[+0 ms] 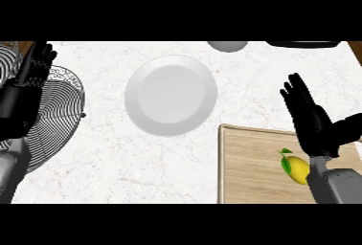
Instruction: Pick the lemon from the tray and place it in the plate
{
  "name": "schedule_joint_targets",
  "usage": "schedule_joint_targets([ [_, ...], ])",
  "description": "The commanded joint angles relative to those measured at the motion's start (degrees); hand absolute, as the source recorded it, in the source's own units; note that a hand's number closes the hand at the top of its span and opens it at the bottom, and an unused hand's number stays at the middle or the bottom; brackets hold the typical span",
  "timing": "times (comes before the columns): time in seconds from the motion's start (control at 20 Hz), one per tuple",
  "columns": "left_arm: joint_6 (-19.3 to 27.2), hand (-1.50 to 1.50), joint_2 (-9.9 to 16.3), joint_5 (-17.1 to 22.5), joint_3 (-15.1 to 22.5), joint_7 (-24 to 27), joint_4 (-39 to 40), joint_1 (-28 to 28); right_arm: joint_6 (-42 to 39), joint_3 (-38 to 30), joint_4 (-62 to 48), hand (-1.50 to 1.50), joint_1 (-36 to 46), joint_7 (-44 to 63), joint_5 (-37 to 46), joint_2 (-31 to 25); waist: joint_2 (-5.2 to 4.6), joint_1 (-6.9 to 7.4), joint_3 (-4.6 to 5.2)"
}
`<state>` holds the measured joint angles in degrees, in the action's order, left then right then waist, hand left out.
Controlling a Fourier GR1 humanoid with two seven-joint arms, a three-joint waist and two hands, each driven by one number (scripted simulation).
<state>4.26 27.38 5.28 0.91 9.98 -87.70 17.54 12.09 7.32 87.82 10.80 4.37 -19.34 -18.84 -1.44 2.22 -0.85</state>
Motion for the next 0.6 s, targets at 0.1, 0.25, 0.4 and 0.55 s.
schedule_joint_targets([
  [0.1,2.4,0.0,0.3,-3.6,-0.1,-1.1,3.8,-7.9,-14.2,-2.2,4.8,-1.5,1.1,1.9,-15.1,1.4,1.45,-1.65,0.75],
  [0.25,3.8,0.0,0.7,-5.4,-0.2,-1.8,7.5,-14.6,-21.4,-2.9,9.4,-1.5,2.6,4.1,-26.6,4.0,1.67,-0.44,0.65],
  [0.4,3.9,0.0,-1.3,-5.7,0.8,0.7,9.6,-20.0,-14.4,-8.5,12.5,-1.5,-4.1,-8.8,-9.3,-4.0,1.8,-3.24,0.87],
  [0.55,5.6,0.0,-1.9,-6.3,1.2,-1.4,4.5,-23.3,-15.9,-10.7,16.9,-1.5,-15.7,-17.2,-11.3,0.2,2.04,-3.56,0.73],
])
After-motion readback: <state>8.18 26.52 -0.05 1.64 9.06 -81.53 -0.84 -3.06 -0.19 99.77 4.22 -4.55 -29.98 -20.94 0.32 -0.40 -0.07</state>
